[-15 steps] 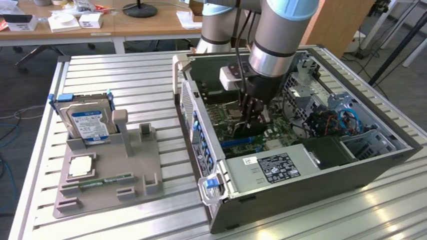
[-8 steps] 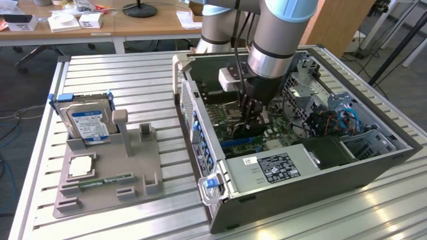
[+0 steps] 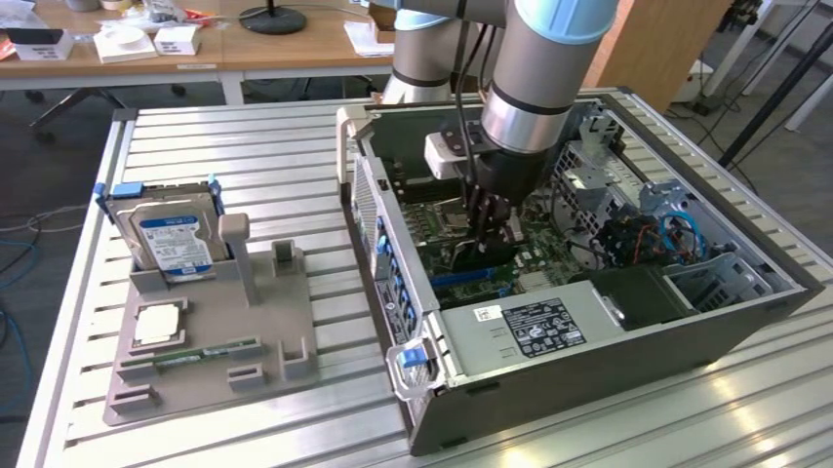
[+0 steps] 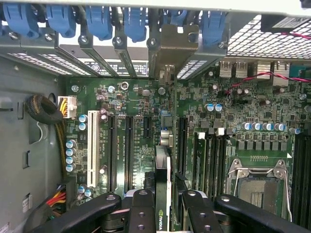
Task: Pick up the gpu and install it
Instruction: 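Insert the gpu into the slot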
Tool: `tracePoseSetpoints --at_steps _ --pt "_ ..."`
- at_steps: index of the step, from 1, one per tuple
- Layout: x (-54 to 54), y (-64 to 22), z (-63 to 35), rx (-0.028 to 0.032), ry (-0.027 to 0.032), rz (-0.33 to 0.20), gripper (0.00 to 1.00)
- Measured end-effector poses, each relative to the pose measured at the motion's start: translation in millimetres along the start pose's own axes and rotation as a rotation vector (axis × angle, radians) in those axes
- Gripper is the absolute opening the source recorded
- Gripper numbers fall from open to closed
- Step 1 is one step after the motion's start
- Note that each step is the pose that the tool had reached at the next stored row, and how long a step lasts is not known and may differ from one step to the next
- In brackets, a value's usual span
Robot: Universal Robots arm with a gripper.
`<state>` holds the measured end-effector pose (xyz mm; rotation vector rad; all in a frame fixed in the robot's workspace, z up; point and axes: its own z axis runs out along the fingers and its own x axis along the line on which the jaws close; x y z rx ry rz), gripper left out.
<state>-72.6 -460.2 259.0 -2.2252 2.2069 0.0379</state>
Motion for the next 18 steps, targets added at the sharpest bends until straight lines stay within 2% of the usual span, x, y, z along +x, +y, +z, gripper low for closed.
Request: tracePoseSetpoints --at_steps 18 --pt "0.0 -0.9 0.0 0.0008 0.0002 -0.008 0.26"
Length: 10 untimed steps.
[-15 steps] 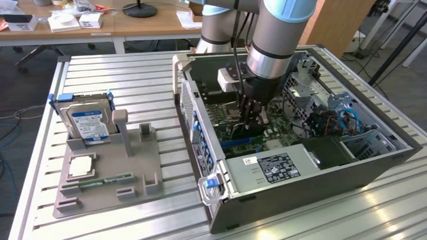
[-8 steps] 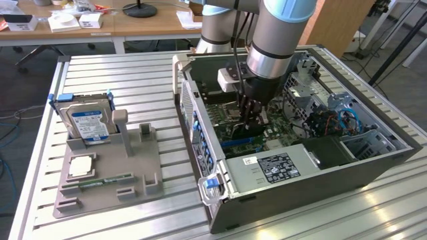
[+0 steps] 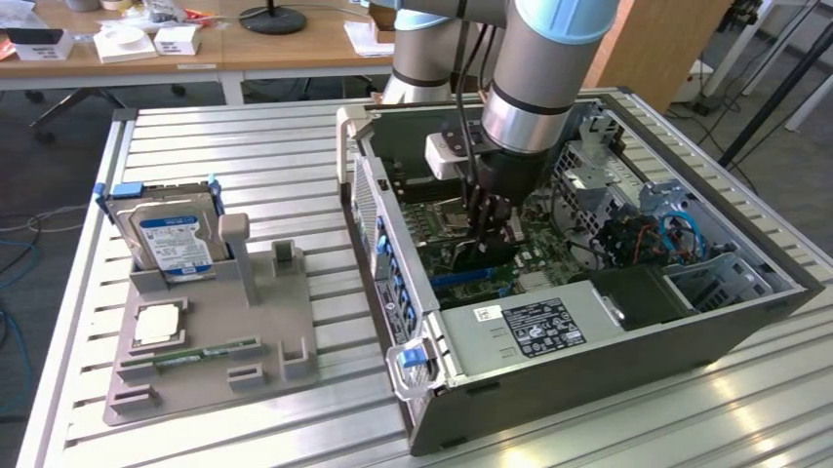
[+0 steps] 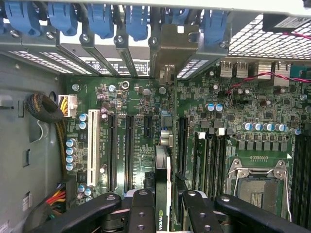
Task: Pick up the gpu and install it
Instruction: 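Insert the gpu into the slot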
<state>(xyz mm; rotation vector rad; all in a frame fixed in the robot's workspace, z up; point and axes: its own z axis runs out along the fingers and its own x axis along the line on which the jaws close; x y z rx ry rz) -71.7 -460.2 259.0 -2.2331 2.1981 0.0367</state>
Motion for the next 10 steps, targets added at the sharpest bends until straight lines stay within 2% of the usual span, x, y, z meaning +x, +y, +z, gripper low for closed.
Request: tracePoseSetpoints --at_steps 10 --pt "0.0 -1.1 0.1 0.0019 -0.0001 0.0 0.26"
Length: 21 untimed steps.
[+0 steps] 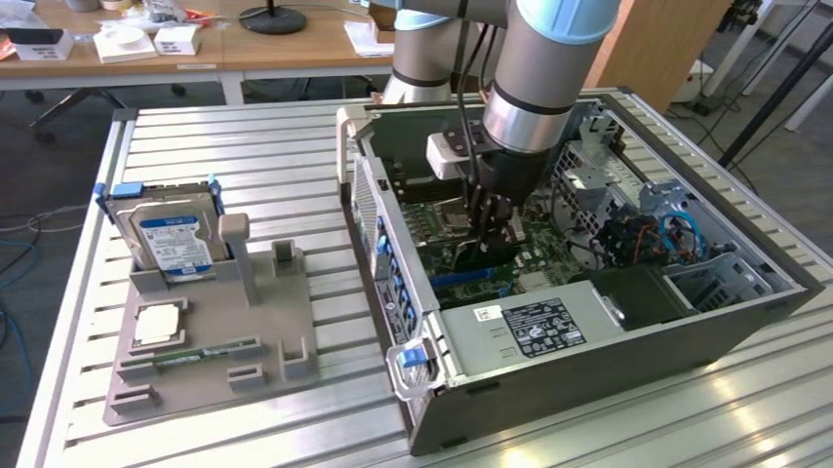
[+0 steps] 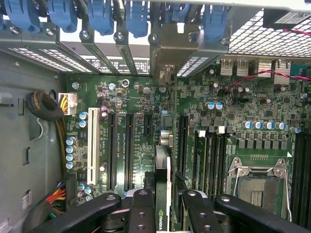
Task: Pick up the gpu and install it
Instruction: 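Insert the gpu into the slot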
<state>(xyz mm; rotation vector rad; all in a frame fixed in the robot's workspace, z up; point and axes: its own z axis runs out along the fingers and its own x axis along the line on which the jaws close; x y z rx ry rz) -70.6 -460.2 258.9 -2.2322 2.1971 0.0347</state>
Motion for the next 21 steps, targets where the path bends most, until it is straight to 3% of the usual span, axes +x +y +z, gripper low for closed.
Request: tracePoseSetpoints --at_steps 6,11,21 --pt "0.0 0.2 -0.1 0.0009 0.0001 0.0 0.26" --pt "0.0 0.4 0.0 0.0112 -0.0009 -0.001 0.26" --pt "0.0 2.1 -0.1 0.0129 -0.0007 -0.001 0.26"
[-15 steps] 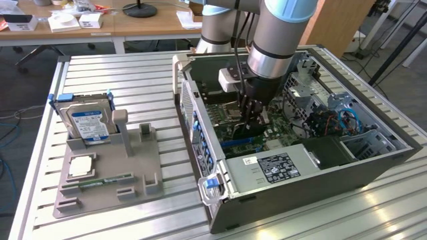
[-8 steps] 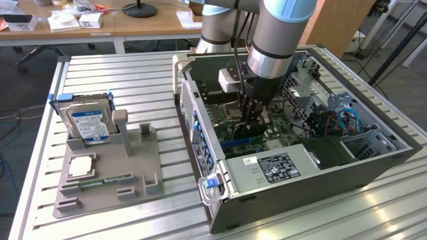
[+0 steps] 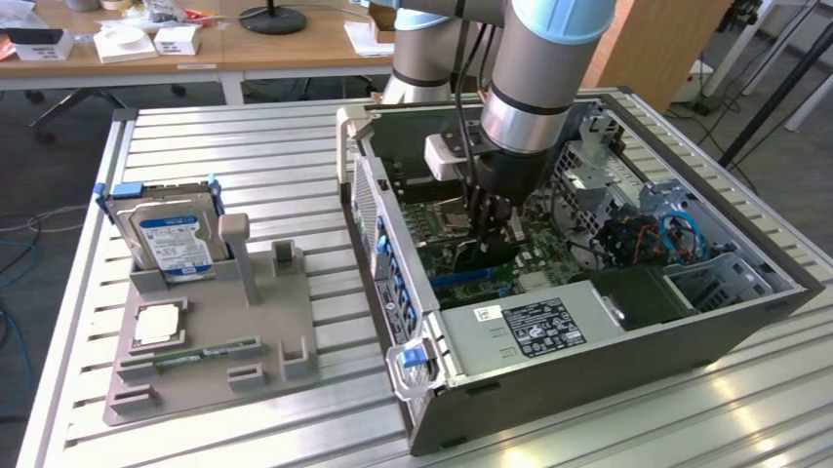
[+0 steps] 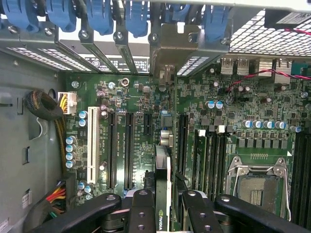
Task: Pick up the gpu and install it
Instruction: 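Insert the gpu into the slot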
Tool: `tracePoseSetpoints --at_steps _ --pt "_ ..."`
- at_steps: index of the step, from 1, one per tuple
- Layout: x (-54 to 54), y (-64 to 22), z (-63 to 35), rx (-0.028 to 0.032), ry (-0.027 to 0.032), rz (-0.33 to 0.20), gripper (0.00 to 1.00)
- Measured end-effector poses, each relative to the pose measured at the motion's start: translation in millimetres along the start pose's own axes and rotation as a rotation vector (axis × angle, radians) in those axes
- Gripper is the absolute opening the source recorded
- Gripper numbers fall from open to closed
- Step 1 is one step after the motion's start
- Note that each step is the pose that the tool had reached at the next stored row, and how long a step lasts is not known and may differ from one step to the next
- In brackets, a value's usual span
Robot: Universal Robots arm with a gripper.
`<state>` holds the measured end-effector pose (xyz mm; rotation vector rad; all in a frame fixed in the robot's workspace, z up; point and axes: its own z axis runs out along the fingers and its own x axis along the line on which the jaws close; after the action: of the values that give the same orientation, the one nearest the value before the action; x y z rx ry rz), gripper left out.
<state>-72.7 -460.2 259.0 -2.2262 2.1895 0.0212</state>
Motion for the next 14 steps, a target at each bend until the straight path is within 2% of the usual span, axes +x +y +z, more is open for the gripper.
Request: tracePoseSetpoints --at_steps 14 --pt "-0.1 2.8 0.0 0.0011 0.0 0.0 0.26"
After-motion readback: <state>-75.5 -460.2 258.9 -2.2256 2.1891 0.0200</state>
